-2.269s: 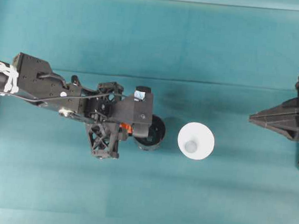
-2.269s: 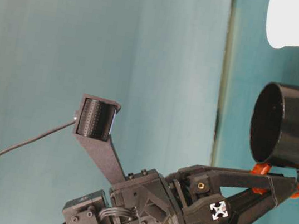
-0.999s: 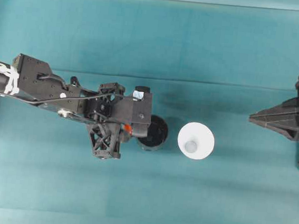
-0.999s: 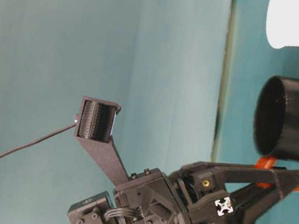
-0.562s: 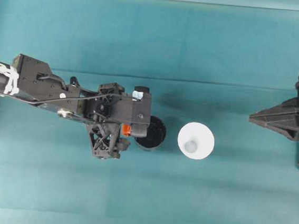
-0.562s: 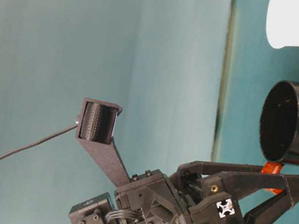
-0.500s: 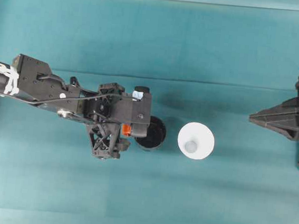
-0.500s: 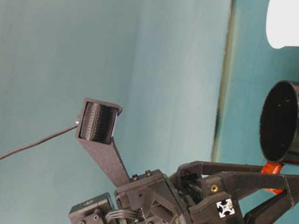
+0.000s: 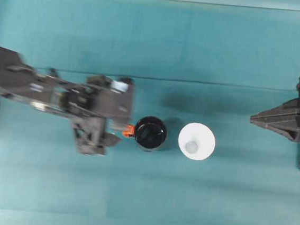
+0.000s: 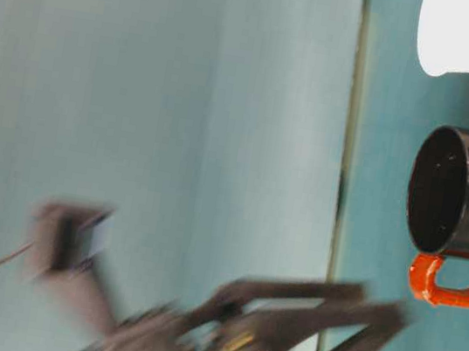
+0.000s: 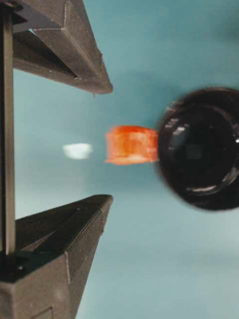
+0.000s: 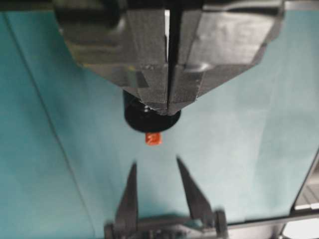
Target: Put the paper cup into the moved red handle cup holder.
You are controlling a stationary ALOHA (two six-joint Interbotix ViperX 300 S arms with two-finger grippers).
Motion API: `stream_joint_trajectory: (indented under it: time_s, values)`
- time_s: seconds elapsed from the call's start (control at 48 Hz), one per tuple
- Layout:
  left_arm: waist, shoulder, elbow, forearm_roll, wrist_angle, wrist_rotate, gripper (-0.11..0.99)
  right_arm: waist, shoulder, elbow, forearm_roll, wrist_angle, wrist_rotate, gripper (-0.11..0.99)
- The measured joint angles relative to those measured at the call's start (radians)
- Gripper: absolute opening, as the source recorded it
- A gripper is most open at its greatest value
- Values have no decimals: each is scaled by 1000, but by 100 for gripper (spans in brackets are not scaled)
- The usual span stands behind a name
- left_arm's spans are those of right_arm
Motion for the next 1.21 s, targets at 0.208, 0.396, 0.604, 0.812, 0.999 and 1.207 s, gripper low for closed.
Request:
stream_joint_trajectory:
  time_s: [0.208, 0.396, 0.604, 0.812, 0.999, 1.207]
  values:
    - [-17, -156, 69, 0, 11, 2, 91, -5, 2, 0, 3, 72, 74, -10]
    - [-25, -230, 114, 0, 41, -6, 91, -11, 18, -26, 3, 123, 83, -10]
    - [-25, -253, 127, 0, 48, -9, 91, -38, 92, -110, 3, 213, 84, -9]
    - [-25, -255, 130, 0, 48, -8, 91, -40, 230, -219, 9, 308, 89, 7]
    - [-25, -261, 130, 0, 48, -8, 91, -40, 388, -328, 9, 382, 133, 52]
    - [-31, -278, 143, 0, 54, -8, 91, -41, 548, -426, 9, 483, 144, 88]
